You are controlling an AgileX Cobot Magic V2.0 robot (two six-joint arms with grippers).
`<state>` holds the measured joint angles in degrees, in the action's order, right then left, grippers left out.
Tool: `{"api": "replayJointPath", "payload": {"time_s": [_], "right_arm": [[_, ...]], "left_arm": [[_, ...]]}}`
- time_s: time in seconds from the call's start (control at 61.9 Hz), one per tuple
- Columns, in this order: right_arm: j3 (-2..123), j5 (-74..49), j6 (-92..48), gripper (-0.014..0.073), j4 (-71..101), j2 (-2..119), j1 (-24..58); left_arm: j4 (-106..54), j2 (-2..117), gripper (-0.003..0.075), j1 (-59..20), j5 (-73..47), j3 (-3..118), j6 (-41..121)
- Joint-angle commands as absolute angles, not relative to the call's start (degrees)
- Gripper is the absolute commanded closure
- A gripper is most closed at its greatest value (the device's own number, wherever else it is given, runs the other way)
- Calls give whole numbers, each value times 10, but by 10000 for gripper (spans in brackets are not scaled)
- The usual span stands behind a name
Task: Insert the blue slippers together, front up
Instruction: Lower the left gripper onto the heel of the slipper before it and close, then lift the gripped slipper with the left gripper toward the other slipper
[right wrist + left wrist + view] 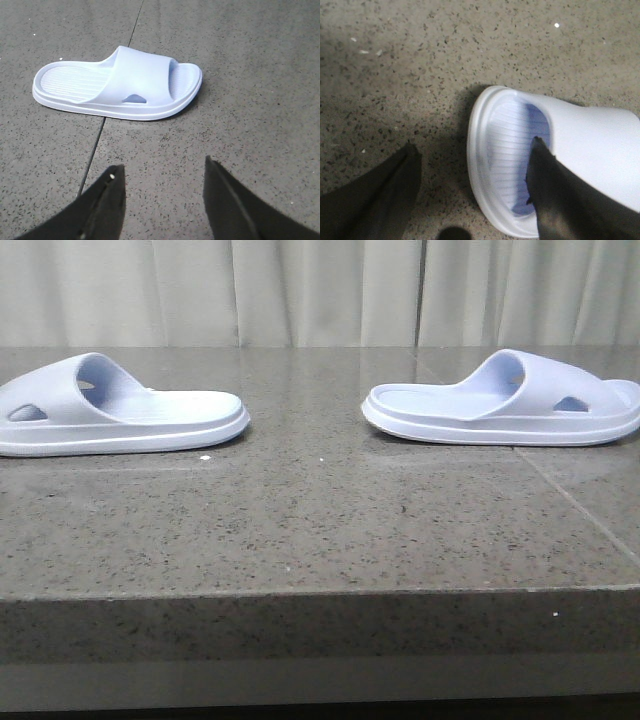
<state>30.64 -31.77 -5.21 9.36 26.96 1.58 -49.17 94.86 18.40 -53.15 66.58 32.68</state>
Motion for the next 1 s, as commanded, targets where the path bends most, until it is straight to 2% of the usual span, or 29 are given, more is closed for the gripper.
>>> {"api": "replayJointPath", "payload": {"time_s": [0.0,0.162,0.323,0.404,0.986], "right_arm": [[323,-280,-56,198,94,276,12],[323,-280,-56,198,94,276,12],[323,-280,-56,198,94,276,12],[323,-280,-56,198,94,276,12],[323,-280,-56,198,94,276,12]], "left_arm": [[-529,945,281,184,-526,692,329],[-529,963,294,184,-527,704,329],[-534,975,409,184,-528,705,329],[-536,976,439,184,-532,705,335],[-567,999,436,171,-591,705,371]]}}
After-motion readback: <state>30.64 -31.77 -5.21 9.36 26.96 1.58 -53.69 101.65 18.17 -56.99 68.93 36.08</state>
